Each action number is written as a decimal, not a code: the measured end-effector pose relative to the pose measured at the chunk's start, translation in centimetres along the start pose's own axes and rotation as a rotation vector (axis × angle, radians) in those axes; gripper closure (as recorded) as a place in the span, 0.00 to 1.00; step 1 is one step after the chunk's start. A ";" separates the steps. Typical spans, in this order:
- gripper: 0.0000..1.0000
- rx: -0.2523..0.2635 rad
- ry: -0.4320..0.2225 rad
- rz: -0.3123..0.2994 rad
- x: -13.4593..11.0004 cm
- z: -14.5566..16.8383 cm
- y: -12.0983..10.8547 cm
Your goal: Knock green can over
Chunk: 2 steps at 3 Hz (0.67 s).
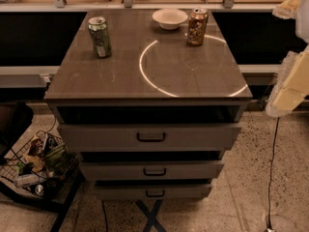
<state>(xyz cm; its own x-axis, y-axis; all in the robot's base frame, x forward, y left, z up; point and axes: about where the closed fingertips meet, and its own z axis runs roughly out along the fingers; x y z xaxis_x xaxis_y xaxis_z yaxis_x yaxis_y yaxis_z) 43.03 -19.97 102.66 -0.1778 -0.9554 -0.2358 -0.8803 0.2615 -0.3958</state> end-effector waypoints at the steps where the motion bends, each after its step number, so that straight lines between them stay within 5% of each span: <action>1: 0.00 0.000 0.000 0.000 0.0 0.0 0.0; 2: 0.00 0.037 -0.064 0.026 -1.1 0.7 -0.9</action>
Offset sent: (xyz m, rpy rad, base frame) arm 0.0787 0.0418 -0.0028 0.3588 -0.2559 -0.0405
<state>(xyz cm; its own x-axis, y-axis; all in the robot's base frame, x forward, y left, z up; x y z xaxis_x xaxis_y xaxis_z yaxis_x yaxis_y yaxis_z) 44.34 -19.10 102.65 -0.1707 -0.9380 -0.3016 -0.8590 0.2916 -0.4208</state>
